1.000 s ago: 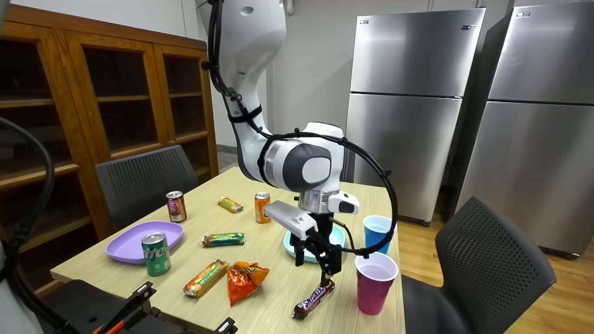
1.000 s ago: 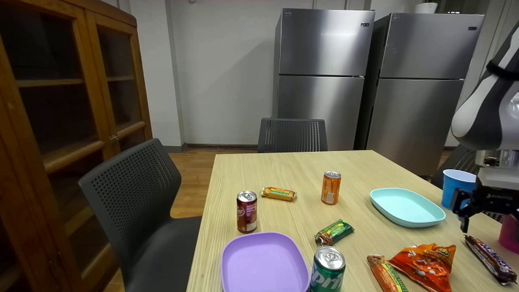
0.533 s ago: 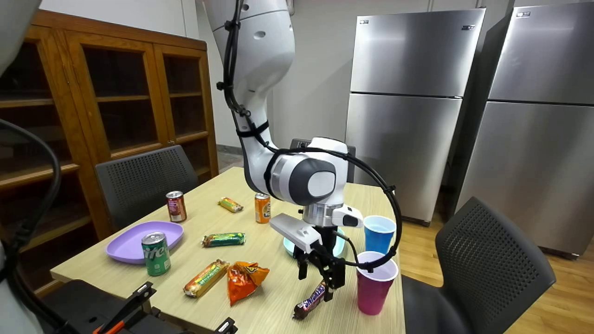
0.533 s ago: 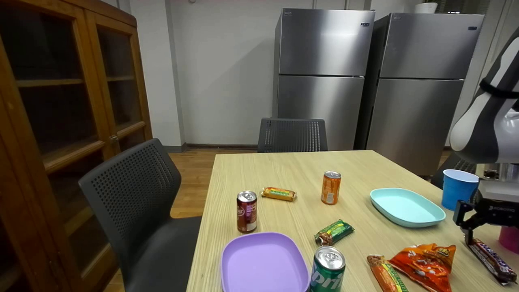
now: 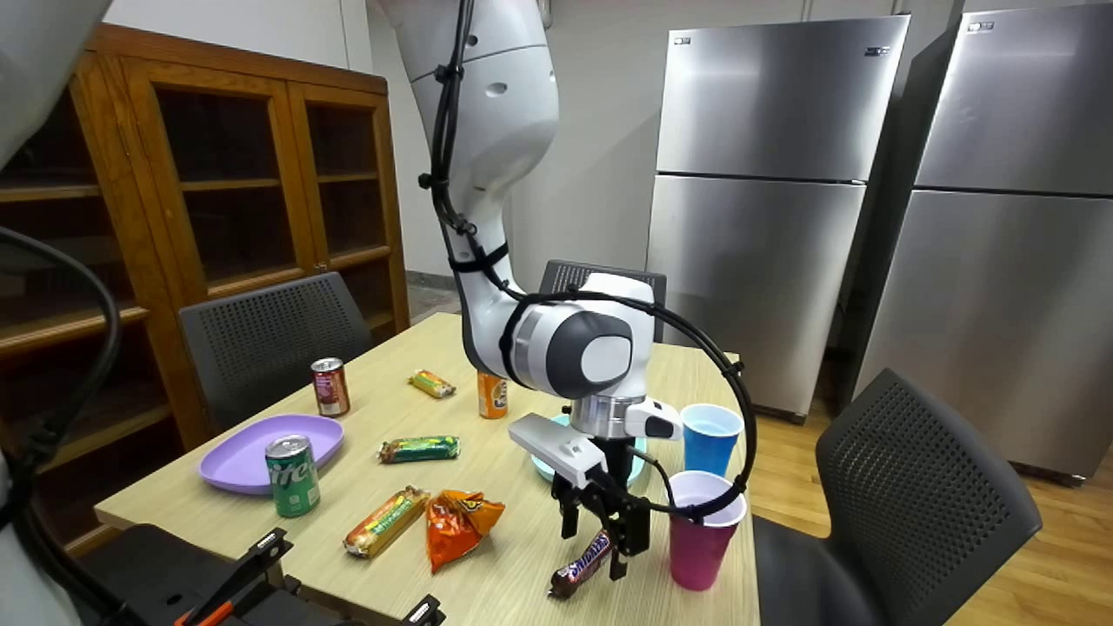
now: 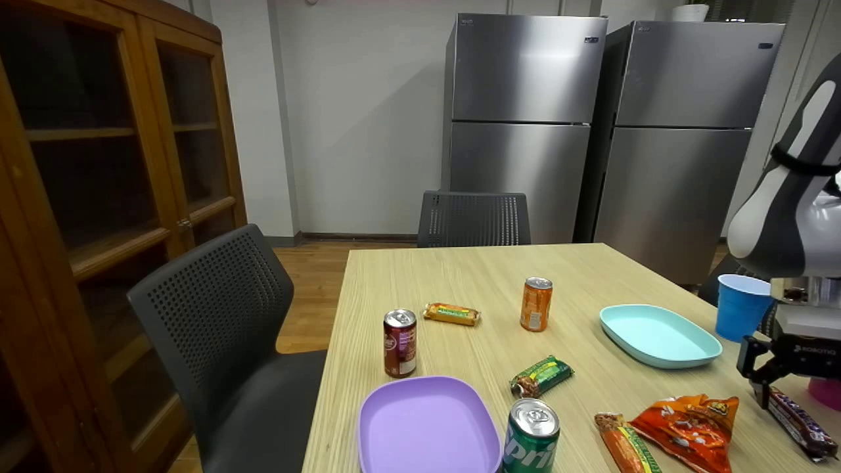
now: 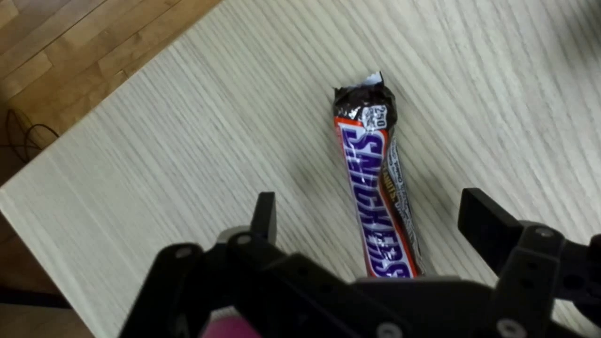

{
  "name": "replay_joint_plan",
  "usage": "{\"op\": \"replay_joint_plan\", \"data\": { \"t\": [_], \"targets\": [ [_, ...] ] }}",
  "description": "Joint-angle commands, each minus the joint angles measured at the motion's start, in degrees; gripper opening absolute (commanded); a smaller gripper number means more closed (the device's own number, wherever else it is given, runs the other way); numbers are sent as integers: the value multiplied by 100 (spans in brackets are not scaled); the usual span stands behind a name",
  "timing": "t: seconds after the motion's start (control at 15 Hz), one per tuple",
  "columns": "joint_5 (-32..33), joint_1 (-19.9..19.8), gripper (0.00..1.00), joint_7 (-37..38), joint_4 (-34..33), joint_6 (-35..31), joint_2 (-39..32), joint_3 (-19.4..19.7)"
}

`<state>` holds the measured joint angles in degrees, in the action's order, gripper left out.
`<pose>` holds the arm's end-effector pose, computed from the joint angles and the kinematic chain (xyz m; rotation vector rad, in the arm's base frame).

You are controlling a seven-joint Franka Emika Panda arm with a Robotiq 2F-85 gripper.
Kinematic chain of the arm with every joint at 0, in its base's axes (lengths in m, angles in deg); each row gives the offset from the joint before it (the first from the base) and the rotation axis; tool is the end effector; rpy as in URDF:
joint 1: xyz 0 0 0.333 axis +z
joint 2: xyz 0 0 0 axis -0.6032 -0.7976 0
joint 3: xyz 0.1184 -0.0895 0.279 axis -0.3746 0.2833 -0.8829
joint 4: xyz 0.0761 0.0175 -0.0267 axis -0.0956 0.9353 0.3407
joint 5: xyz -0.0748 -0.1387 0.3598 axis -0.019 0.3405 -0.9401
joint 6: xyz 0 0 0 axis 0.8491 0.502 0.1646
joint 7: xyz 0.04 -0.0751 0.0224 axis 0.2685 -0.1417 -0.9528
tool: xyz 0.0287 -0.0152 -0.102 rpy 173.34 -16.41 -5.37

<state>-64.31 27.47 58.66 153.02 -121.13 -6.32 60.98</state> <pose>0.4359 -0.2124 0.0798 2.9322 -0.7172 -0.3368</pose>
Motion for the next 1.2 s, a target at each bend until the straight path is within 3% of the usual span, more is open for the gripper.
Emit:
{"op": "replay_joint_plan", "data": {
  "t": [0.0, 0.07, 0.2, 0.73, 0.8, 1.13],
  "targets": [
    [144, 110, 100, 179, -121, 91, -108, 103],
    [143, 106, 75, 166, -136, 76, -142, 98],
    [120, 95, 66, 169, -172, 98, -191, 89],
    [82, 47, 3, 104, -214, 124, -156, 58],
    [88, 49, 0, 92, -195, 116, -127, 57],
    [147, 102, 4, 14, -54, 122, 25, 29]
  ]
}}
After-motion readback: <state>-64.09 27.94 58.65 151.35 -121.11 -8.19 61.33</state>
